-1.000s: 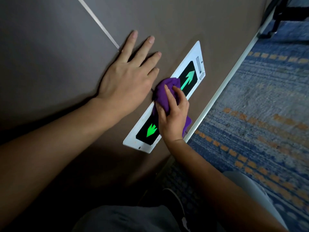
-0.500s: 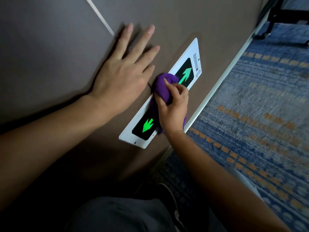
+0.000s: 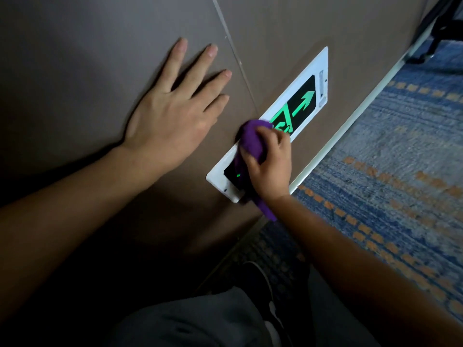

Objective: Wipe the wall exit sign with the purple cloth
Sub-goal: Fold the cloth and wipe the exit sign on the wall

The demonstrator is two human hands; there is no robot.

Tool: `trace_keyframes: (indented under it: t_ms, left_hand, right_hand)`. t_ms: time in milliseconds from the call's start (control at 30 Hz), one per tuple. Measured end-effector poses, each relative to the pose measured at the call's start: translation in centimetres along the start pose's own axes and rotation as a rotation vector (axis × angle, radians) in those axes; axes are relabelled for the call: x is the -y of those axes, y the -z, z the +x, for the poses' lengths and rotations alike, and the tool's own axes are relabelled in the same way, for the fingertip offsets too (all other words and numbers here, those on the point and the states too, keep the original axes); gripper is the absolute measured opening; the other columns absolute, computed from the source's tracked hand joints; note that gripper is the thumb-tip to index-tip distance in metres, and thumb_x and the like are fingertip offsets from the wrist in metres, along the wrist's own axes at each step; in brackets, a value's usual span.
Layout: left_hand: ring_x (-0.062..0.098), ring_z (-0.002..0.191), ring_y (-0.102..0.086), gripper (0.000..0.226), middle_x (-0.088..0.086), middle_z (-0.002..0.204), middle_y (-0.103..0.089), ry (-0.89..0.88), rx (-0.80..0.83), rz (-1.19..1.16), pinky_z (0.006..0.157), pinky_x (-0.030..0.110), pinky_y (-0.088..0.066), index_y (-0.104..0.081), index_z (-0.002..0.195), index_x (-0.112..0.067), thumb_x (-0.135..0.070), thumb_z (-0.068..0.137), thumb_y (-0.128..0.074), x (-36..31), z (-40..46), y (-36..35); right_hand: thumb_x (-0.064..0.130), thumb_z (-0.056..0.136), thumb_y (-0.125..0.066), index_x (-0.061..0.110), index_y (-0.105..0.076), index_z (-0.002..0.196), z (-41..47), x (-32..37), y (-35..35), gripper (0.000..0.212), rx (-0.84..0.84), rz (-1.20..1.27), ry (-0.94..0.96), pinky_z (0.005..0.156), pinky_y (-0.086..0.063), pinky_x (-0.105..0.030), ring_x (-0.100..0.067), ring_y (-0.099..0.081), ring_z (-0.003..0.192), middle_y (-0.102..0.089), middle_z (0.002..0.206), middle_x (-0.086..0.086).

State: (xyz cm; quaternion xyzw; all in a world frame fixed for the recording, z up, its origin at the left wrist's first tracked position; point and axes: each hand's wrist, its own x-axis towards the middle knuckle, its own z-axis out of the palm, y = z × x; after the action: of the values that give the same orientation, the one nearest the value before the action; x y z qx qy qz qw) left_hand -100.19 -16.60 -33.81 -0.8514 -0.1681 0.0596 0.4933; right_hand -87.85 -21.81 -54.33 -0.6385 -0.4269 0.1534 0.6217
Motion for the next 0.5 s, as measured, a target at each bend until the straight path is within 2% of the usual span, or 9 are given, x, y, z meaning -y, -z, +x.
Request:
trace_keyframes:
  t_ms: [100,200,267,433,500]
  left_hand:
    - [0.044,0.158,-0.011,0.045,0.013,0.170,-0.023,-0.014,-0.013,0.020,0.125,0.068,-0.010,-0.041,0.155,-0.014,-0.031,0.112,-0.041,0.1,0.1,0.0]
    - [0.045,0.157,-0.014,0.041,0.013,0.169,-0.027,-0.006,-0.033,-0.010,0.124,0.069,-0.011,-0.047,0.151,-0.013,-0.027,0.112,-0.041,0.2,0.1,-0.3]
    - [0.045,0.156,-0.019,0.038,0.012,0.166,-0.034,-0.002,-0.064,-0.007,0.124,0.067,-0.013,-0.053,0.147,-0.014,-0.025,0.112,-0.041,0.0,0.1,-0.4]
    - [0.043,0.153,-0.030,0.033,0.012,0.160,-0.045,0.046,-0.152,-0.060,0.122,0.068,-0.021,-0.064,0.135,-0.013,-0.022,0.111,-0.044,-0.6,0.5,-0.7]
    - [0.043,0.152,-0.032,0.031,0.012,0.158,-0.048,0.059,-0.161,-0.073,0.122,0.067,-0.022,-0.066,0.132,-0.013,-0.021,0.111,-0.044,-0.5,0.5,-0.8]
  right_hand:
    - [0.034,0.091,-0.069,0.019,-0.058,0.139,3.9,-1.1,0.7,0.051,-0.151,0.027,-0.111,0.108,-0.046,-0.038,-0.027,-0.053,0.126,-0.052,0.136,-0.010]
    - [0.035,0.095,-0.065,0.021,-0.058,0.142,4.6,-0.8,0.2,0.050,-0.210,0.051,-0.176,0.109,-0.036,-0.024,-0.025,-0.050,0.133,-0.052,0.143,-0.008]
    - [0.033,0.095,-0.065,0.021,-0.058,0.144,2.8,-0.2,-0.5,0.050,-0.201,0.031,-0.158,0.110,-0.030,-0.020,-0.027,-0.048,0.135,-0.052,0.147,-0.010]
    - [0.038,0.089,-0.063,0.017,-0.059,0.140,-2.8,2.2,-2.4,0.055,-0.088,-0.002,-0.100,0.101,-0.039,-0.027,-0.027,-0.053,0.121,-0.053,0.131,-0.014]
    - [0.036,0.088,-0.063,0.016,-0.057,0.141,-5.6,3.5,-3.4,0.056,-0.012,0.049,-0.081,0.103,-0.040,-0.027,-0.028,-0.053,0.122,-0.051,0.131,-0.014]
